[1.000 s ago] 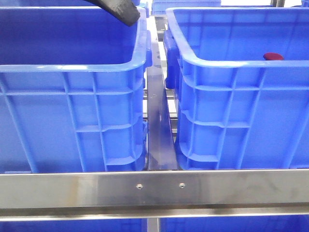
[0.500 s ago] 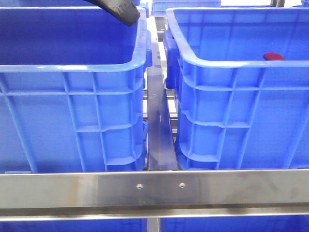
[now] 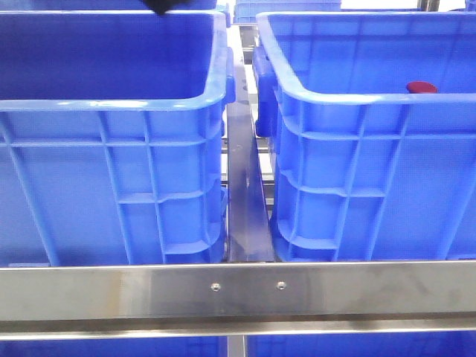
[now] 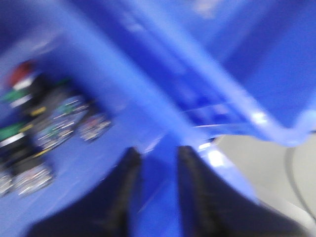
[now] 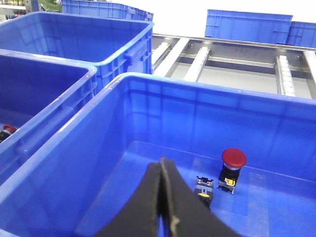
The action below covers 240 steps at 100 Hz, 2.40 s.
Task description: Pick red and yellow buttons and place in box
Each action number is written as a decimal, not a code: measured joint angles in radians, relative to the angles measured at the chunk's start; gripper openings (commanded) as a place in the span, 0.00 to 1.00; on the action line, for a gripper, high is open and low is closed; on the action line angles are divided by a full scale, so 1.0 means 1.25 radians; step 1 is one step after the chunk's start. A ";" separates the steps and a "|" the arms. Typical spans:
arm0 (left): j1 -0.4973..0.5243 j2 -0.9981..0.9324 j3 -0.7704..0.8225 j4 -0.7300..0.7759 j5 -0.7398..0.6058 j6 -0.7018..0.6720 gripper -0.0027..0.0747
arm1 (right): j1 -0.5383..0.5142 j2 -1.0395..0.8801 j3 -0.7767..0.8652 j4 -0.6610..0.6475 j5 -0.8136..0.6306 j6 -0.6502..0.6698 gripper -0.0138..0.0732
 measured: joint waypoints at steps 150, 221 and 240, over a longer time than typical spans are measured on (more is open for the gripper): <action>0.000 -0.834 0.751 0.302 -0.328 -0.262 0.01 | 0.000 0.000 0.000 0.000 0.003 0.000 0.08; 0.036 -1.008 0.996 0.455 -0.576 -0.472 0.01 | 0.000 0.000 0.000 -0.001 0.003 0.000 0.08; 0.146 -1.021 1.106 0.416 -0.749 -0.488 0.01 | 0.000 0.000 0.000 -0.001 0.003 0.000 0.08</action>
